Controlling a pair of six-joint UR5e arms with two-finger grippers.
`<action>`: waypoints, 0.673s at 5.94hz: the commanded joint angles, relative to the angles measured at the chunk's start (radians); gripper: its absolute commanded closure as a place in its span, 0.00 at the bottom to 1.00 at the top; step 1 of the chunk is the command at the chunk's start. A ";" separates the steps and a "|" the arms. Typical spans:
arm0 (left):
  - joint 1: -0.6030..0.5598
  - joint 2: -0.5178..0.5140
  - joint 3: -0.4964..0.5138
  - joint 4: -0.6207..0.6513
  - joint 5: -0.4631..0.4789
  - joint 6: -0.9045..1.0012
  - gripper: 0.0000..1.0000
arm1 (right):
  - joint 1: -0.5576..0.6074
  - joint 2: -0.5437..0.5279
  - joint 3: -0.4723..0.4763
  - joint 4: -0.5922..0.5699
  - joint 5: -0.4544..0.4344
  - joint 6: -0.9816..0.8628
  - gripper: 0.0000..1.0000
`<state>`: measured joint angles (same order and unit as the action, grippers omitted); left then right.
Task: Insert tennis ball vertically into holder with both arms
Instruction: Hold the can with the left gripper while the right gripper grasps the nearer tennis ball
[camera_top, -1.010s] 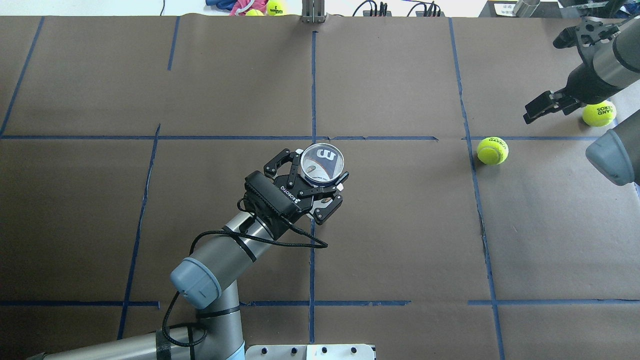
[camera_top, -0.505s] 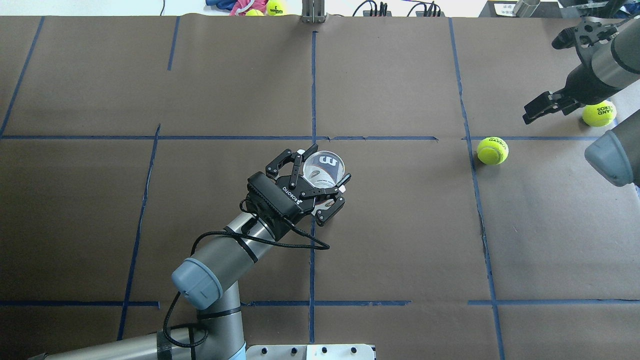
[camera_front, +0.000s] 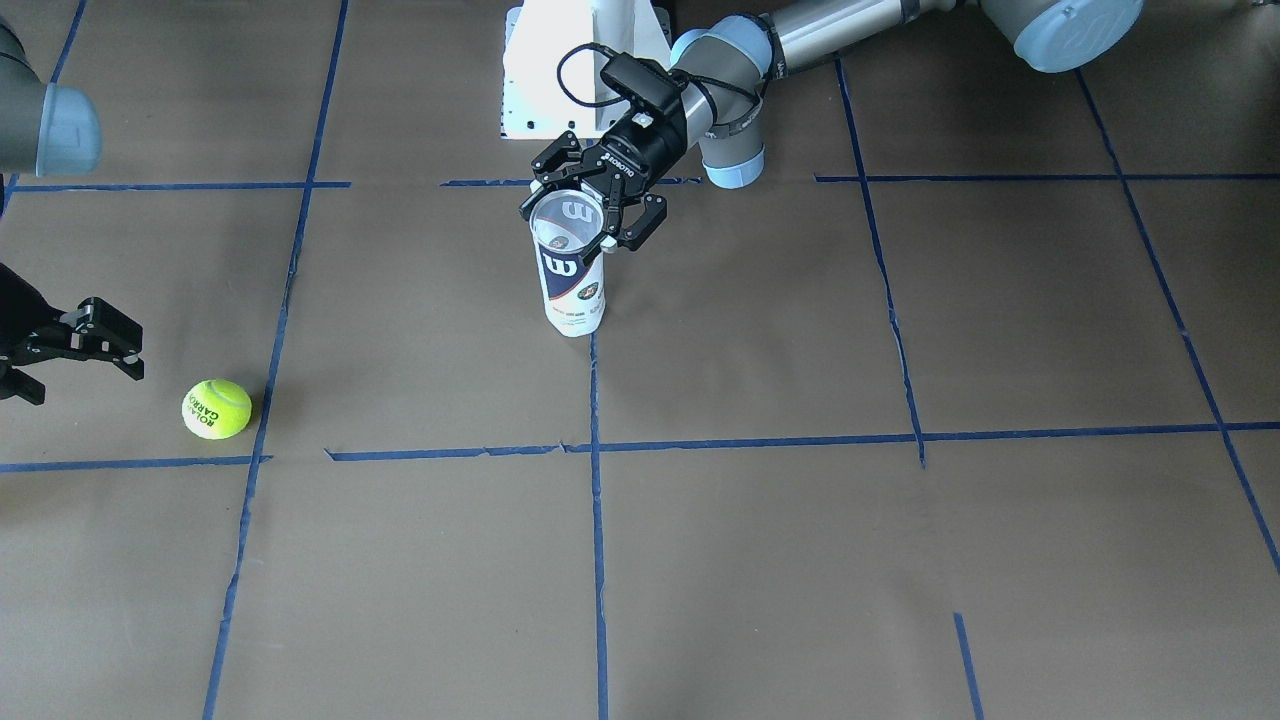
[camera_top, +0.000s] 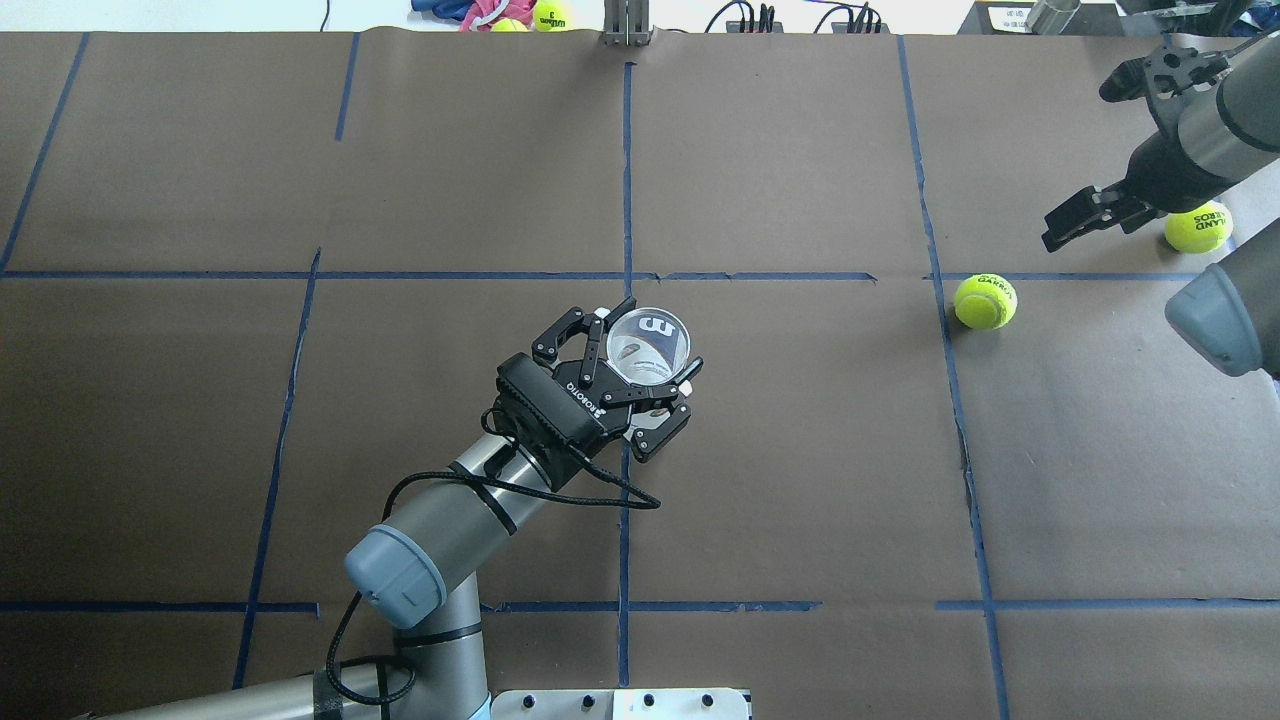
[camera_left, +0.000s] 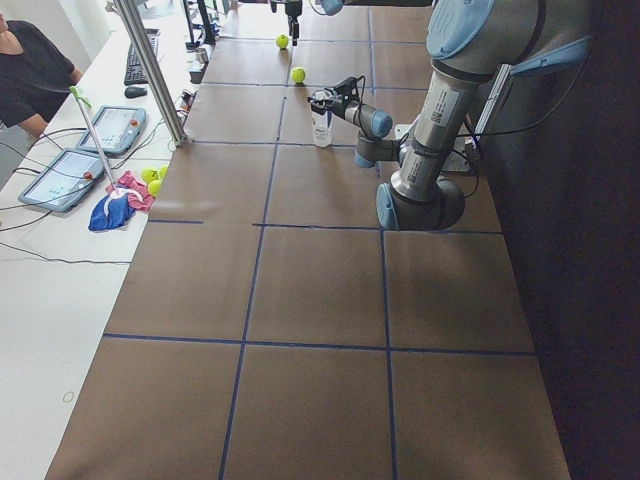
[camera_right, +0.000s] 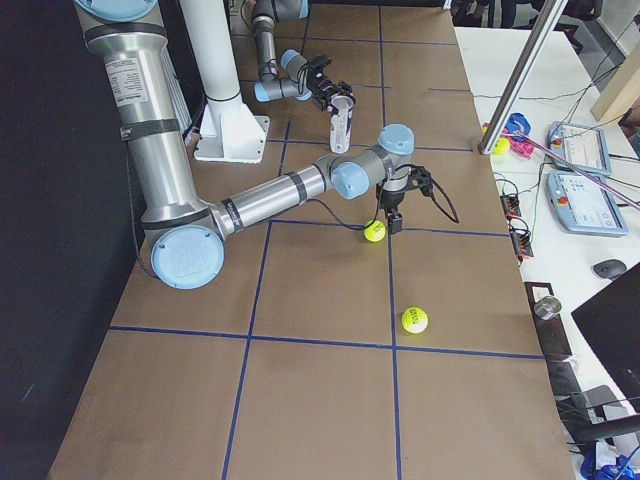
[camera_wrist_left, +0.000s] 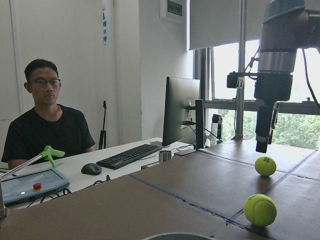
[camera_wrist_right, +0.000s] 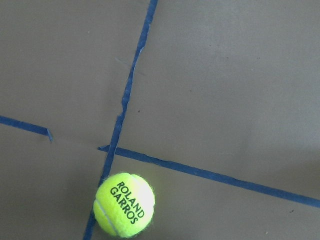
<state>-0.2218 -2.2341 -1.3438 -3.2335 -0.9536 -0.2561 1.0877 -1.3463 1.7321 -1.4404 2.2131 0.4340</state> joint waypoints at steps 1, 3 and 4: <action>0.009 -0.001 0.000 0.000 0.001 0.000 0.02 | -0.061 0.036 -0.055 0.000 -0.001 0.000 0.00; 0.024 0.001 0.000 0.000 0.003 -0.002 0.00 | -0.127 0.064 -0.132 0.015 -0.012 -0.006 0.00; 0.024 0.002 -0.001 0.000 0.003 -0.005 0.00 | -0.138 0.078 -0.184 0.070 -0.029 -0.008 0.00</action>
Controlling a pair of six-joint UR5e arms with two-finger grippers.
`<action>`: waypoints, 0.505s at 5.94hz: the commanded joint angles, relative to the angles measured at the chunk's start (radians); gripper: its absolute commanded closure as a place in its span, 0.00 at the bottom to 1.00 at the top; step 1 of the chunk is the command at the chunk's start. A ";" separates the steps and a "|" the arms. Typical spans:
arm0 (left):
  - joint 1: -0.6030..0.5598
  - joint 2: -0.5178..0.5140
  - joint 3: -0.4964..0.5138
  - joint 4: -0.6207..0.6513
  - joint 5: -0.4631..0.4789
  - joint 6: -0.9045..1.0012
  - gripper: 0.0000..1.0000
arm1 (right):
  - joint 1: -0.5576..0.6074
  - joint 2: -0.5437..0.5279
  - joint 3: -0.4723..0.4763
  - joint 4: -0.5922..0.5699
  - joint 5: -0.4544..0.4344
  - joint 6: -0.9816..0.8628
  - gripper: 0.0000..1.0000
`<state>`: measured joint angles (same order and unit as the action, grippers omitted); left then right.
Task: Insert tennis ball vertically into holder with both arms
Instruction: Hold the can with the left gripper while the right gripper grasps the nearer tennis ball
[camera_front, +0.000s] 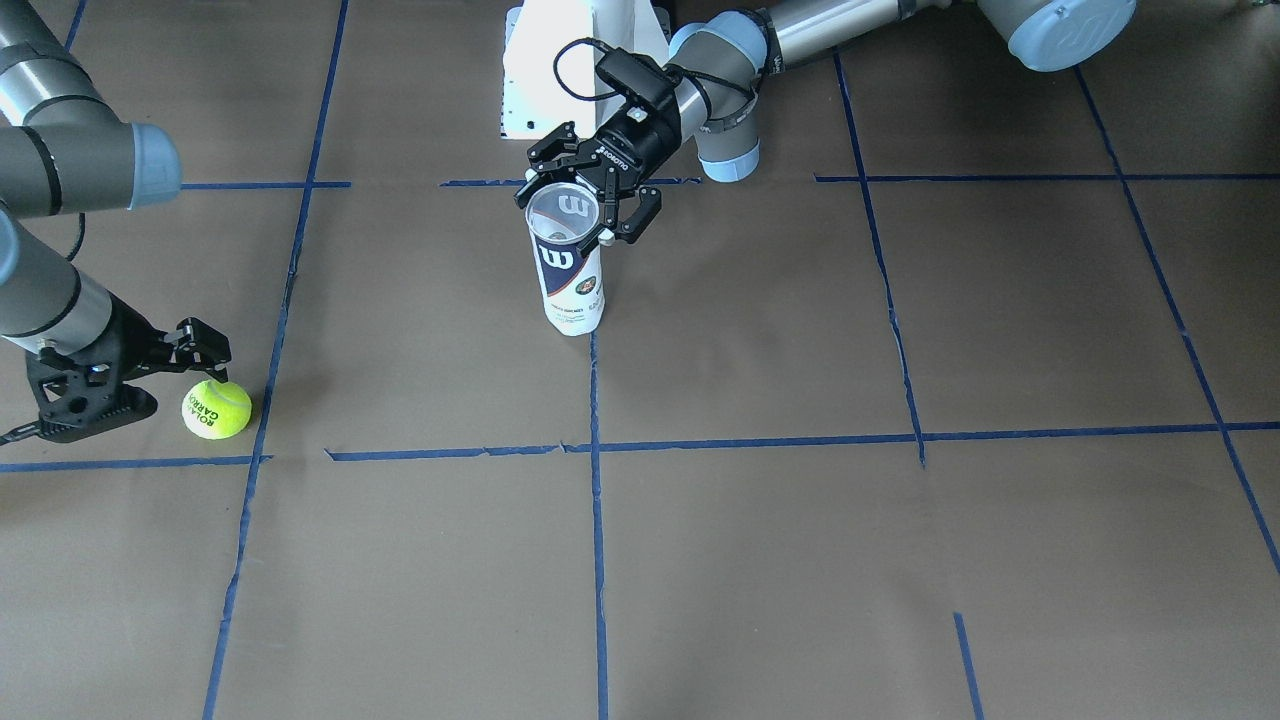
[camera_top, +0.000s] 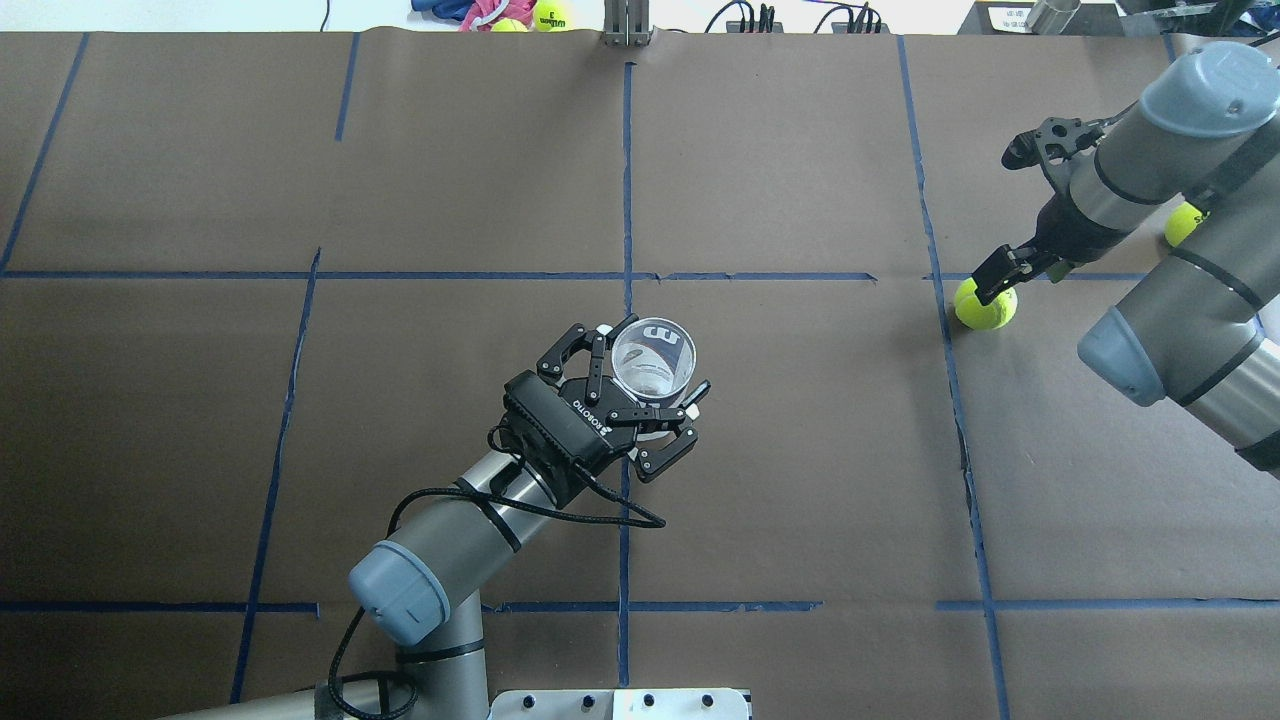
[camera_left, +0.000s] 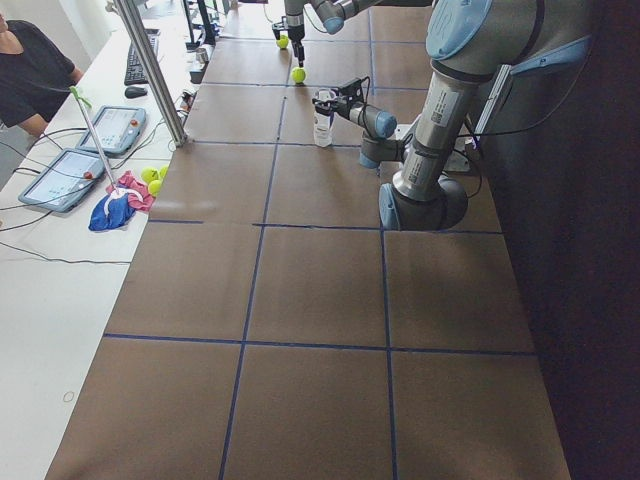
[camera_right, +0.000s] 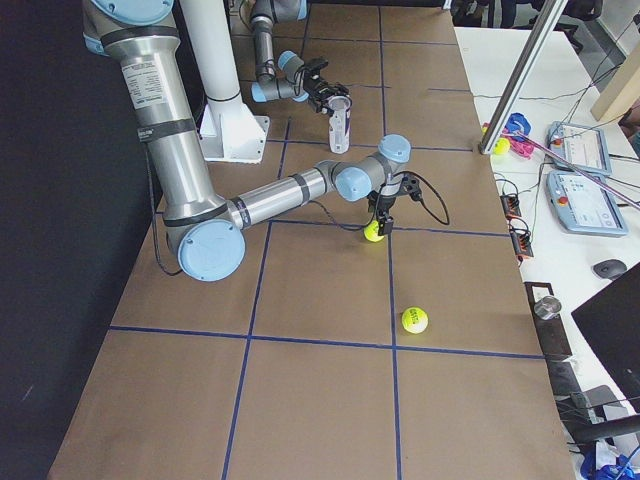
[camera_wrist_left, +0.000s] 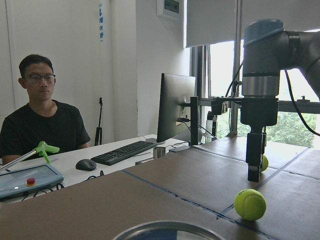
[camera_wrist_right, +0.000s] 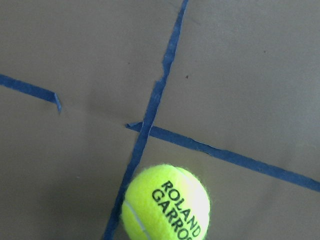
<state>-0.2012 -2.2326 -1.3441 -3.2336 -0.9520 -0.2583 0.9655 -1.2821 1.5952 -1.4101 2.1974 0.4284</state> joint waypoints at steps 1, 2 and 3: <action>0.003 -0.001 0.000 0.000 -0.001 -0.007 0.00 | -0.019 0.017 -0.079 0.060 -0.015 0.000 0.01; 0.005 0.001 0.000 0.002 0.001 -0.004 0.00 | -0.028 0.021 -0.090 0.060 -0.019 0.000 0.01; 0.005 0.005 0.002 0.003 0.001 0.002 0.00 | -0.037 0.029 -0.106 0.060 -0.021 0.000 0.01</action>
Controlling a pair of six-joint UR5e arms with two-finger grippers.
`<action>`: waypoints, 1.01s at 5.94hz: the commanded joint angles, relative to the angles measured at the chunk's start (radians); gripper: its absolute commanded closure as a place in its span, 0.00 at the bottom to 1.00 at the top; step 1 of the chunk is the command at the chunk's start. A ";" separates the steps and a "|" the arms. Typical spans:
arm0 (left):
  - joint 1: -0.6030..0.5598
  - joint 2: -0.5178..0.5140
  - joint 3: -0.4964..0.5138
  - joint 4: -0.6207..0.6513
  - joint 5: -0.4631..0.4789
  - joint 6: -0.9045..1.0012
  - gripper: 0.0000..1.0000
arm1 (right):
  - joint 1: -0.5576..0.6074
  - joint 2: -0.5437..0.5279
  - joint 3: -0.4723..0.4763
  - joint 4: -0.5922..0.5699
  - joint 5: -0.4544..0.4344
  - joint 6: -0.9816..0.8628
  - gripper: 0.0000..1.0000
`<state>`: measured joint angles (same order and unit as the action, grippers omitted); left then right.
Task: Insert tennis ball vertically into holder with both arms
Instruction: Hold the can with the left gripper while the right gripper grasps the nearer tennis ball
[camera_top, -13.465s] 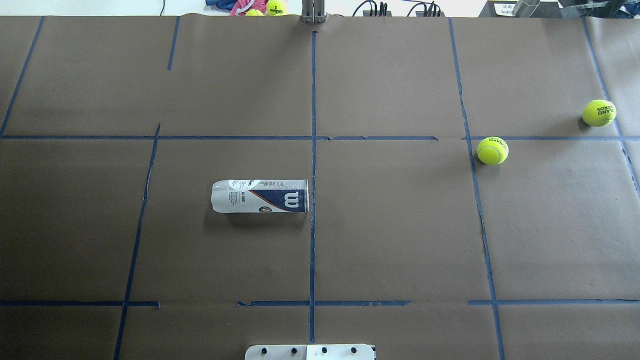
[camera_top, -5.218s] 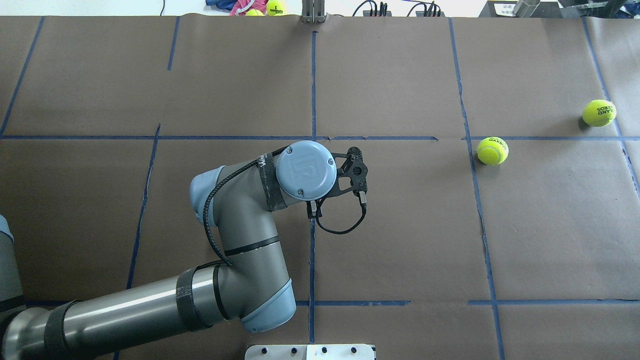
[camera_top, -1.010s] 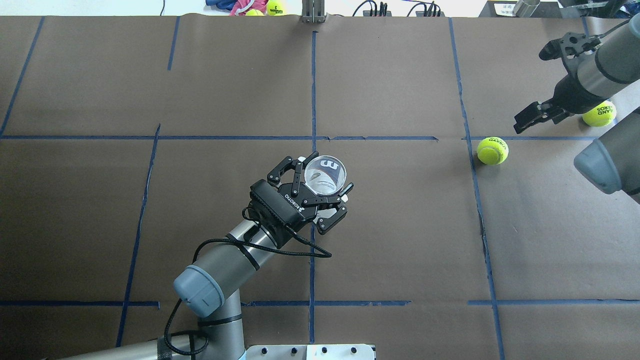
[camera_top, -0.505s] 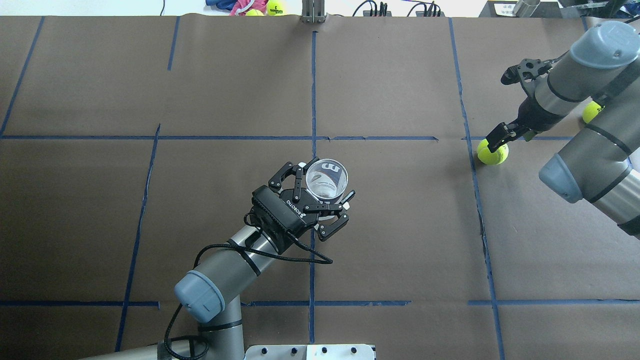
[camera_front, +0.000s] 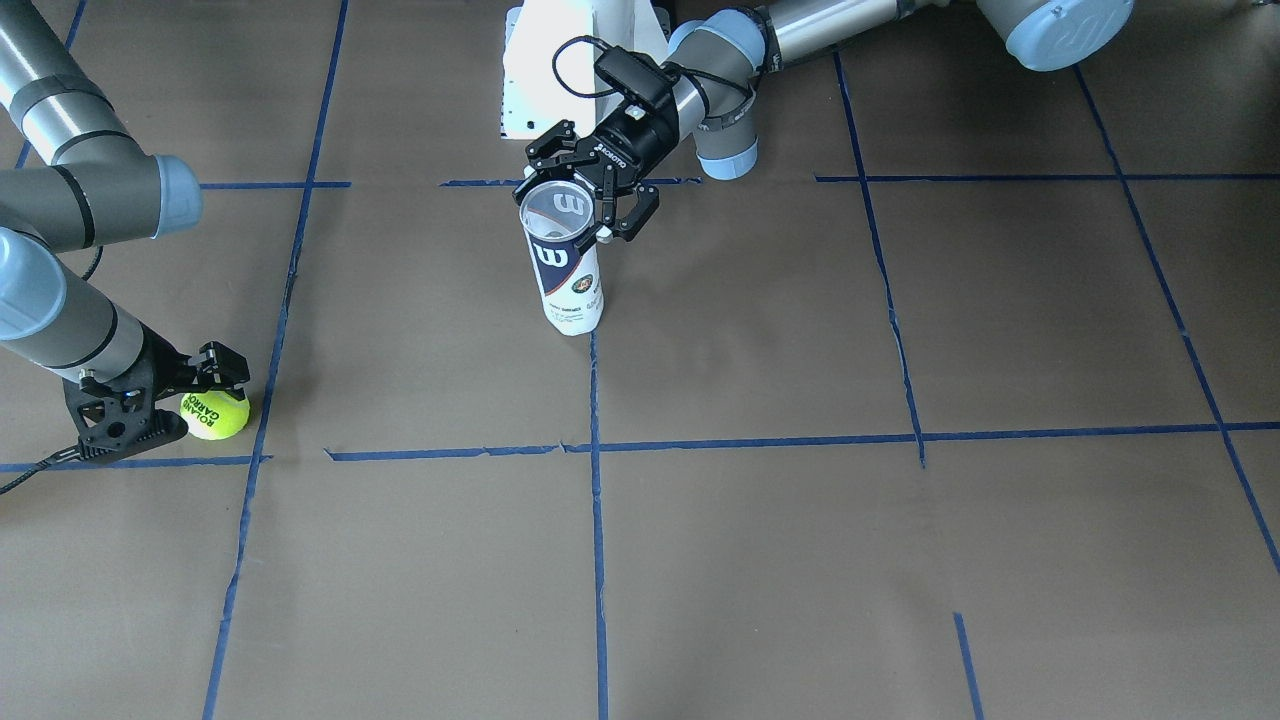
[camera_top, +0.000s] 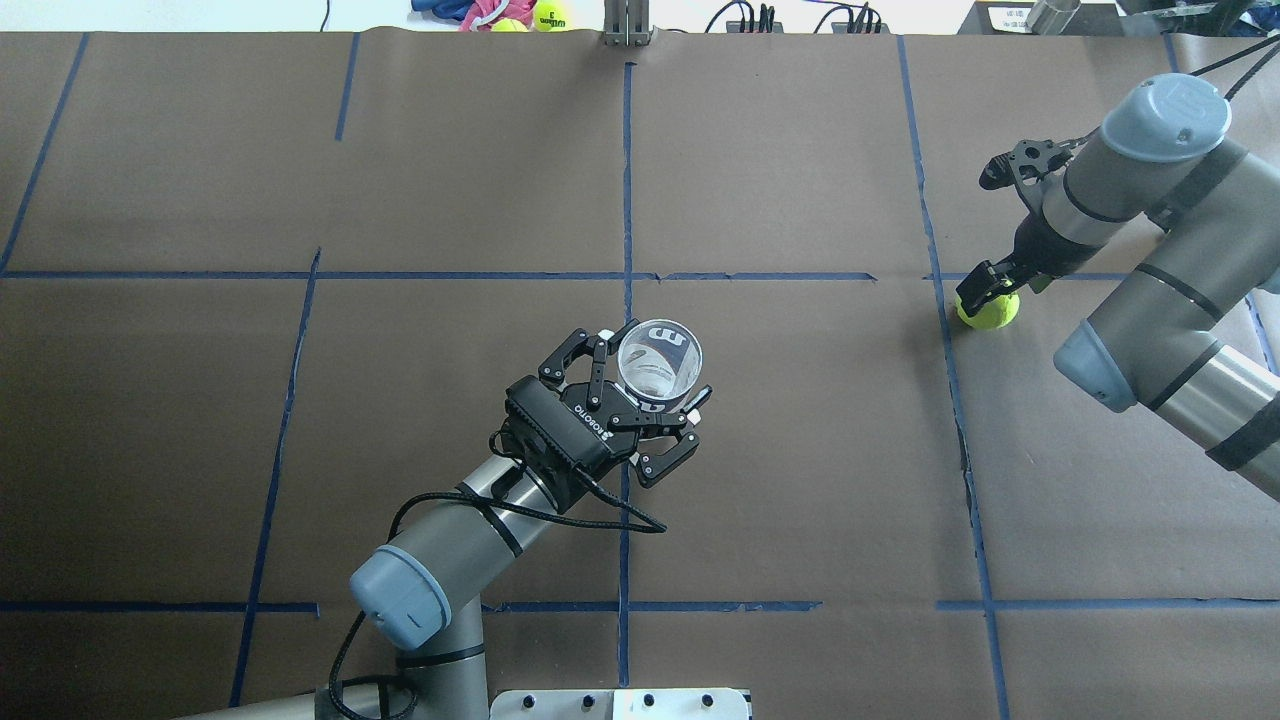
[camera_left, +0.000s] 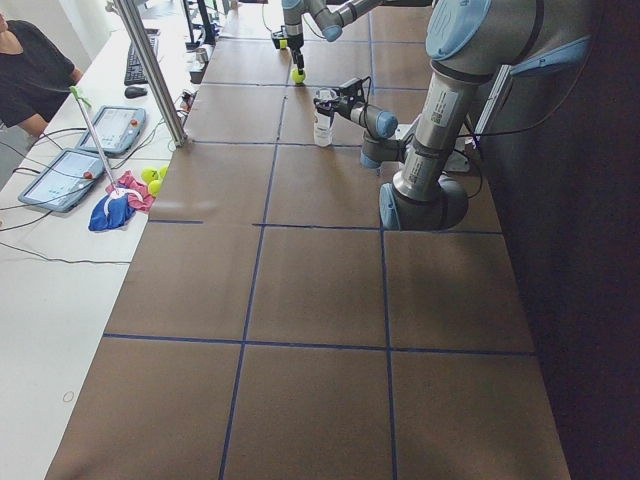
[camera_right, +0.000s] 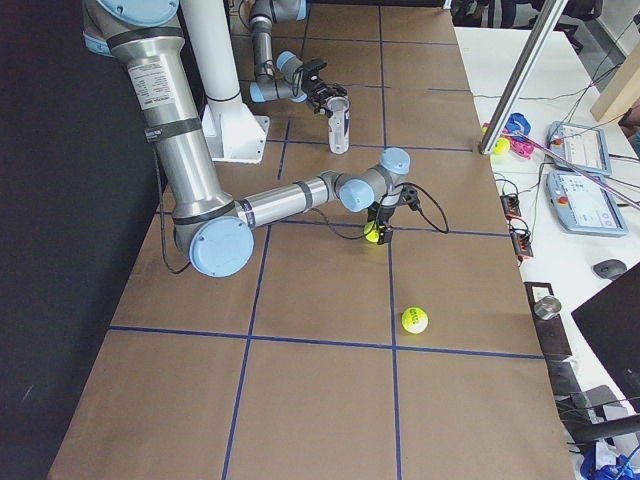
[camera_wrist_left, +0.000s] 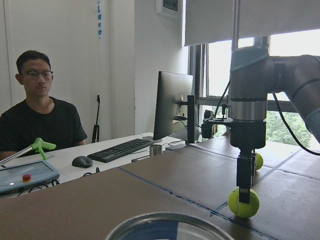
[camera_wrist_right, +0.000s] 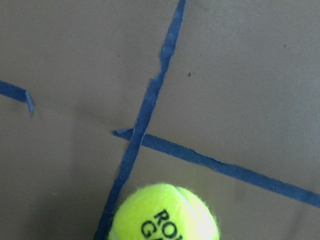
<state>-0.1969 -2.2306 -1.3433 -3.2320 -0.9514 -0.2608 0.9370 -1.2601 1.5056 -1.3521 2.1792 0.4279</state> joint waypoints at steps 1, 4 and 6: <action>0.001 0.003 0.001 0.001 0.000 0.006 0.00 | -0.013 0.013 -0.018 0.002 -0.003 0.000 0.01; 0.001 0.003 0.000 0.000 0.000 -0.003 0.00 | -0.012 0.047 0.008 0.004 0.002 0.006 0.98; 0.002 0.003 0.001 0.000 0.000 -0.003 0.00 | -0.012 0.086 0.198 -0.015 0.020 0.189 1.00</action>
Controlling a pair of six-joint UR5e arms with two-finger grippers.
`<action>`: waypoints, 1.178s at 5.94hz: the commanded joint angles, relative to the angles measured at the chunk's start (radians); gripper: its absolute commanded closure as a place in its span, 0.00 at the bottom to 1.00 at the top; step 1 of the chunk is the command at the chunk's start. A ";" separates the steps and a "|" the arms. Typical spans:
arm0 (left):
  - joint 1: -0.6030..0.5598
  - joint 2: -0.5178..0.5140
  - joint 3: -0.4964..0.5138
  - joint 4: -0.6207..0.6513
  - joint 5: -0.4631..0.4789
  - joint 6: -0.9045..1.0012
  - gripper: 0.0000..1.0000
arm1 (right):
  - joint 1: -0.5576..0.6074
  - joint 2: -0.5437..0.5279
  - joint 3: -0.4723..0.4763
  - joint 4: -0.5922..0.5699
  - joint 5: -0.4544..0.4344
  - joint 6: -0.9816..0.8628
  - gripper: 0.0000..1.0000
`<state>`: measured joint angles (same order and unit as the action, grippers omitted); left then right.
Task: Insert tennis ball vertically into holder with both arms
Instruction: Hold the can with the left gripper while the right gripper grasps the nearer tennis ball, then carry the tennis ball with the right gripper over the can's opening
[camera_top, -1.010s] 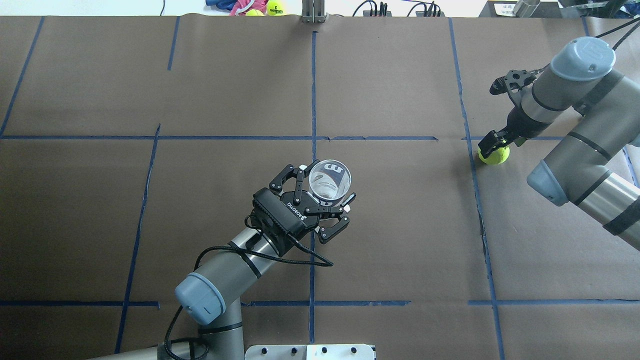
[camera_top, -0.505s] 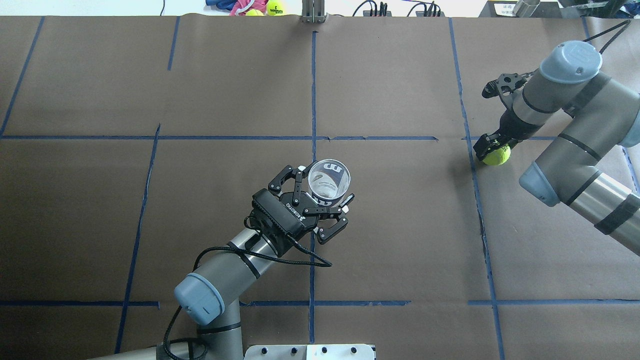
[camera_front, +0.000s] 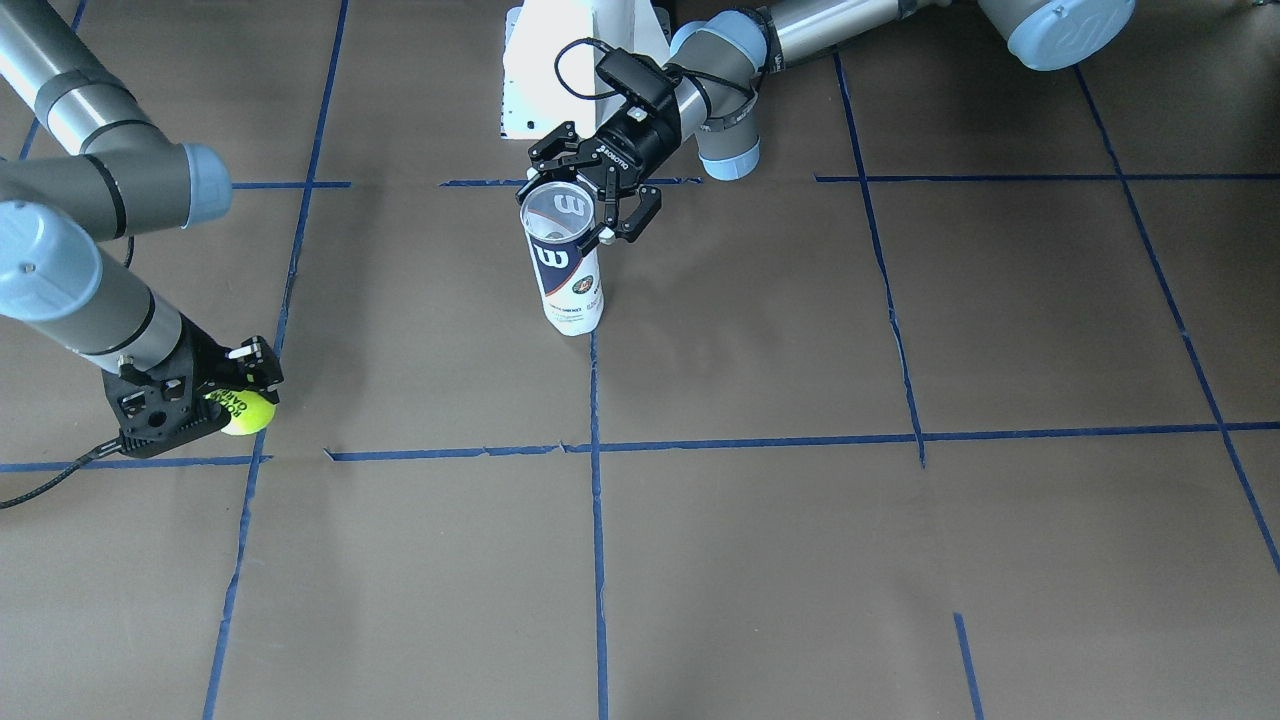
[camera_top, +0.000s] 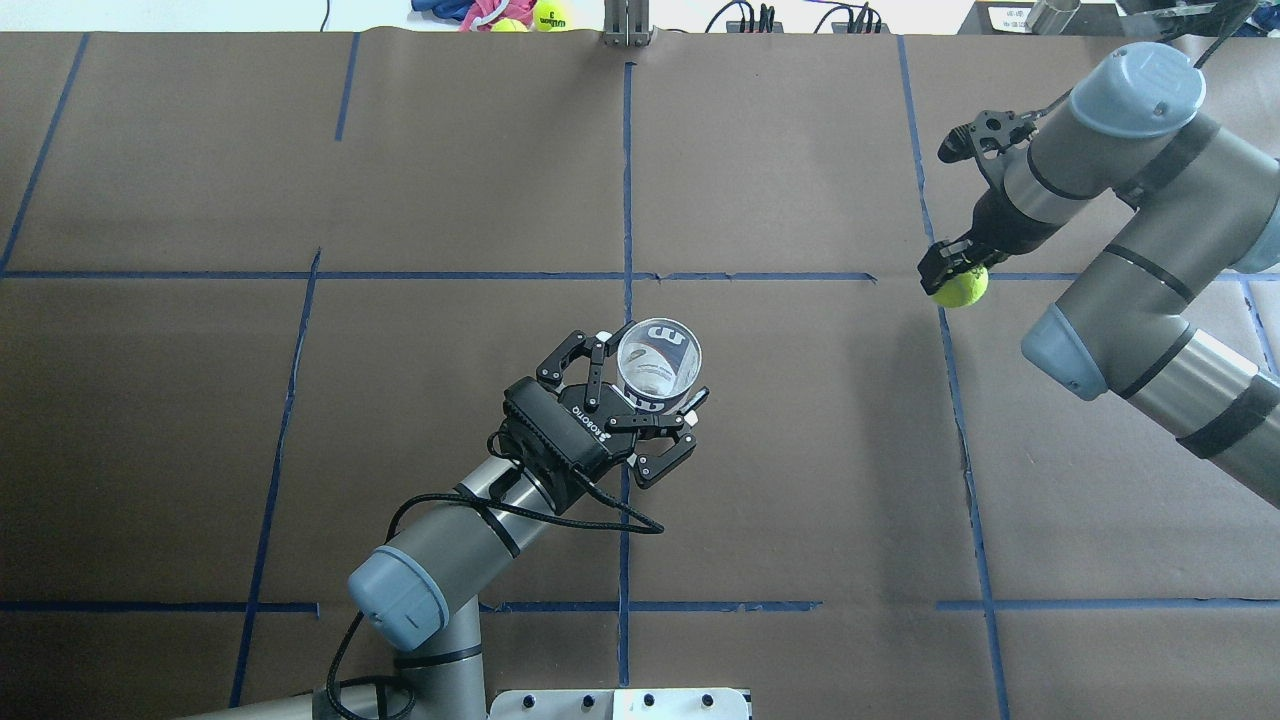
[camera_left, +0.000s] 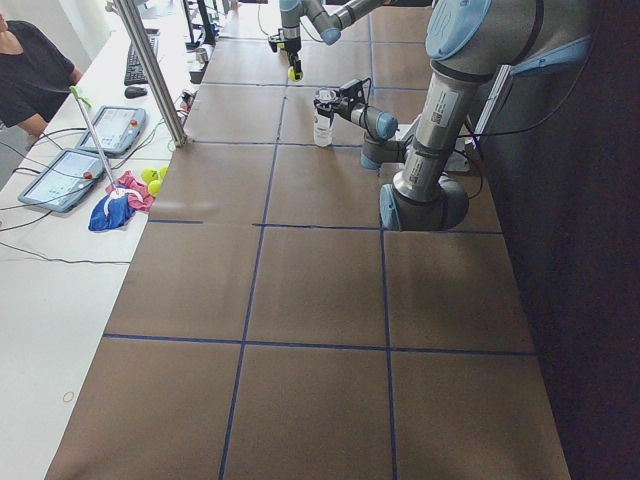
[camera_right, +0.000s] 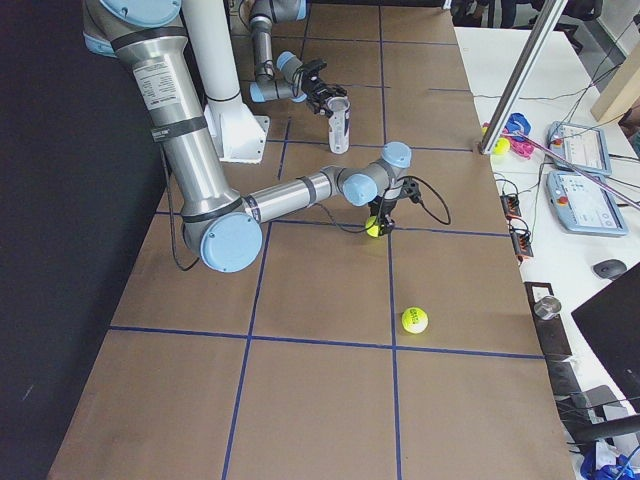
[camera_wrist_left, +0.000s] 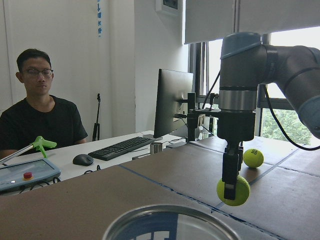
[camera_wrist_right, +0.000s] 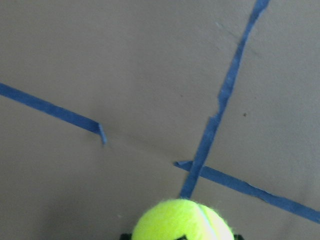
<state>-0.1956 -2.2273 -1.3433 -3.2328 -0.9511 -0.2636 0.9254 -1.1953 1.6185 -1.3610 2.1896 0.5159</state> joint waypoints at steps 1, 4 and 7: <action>0.001 0.002 0.001 0.001 0.000 0.000 0.00 | -0.013 0.037 0.168 -0.003 0.051 0.254 1.00; -0.001 0.003 0.004 -0.001 0.000 0.001 0.00 | -0.146 0.190 0.286 0.003 0.009 0.680 1.00; -0.001 0.002 0.004 -0.005 0.000 -0.002 0.03 | -0.258 0.233 0.310 0.003 -0.106 0.757 0.99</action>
<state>-0.1963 -2.2257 -1.3392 -3.2375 -0.9511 -0.2649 0.7068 -0.9676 1.9171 -1.3576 2.1219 1.2547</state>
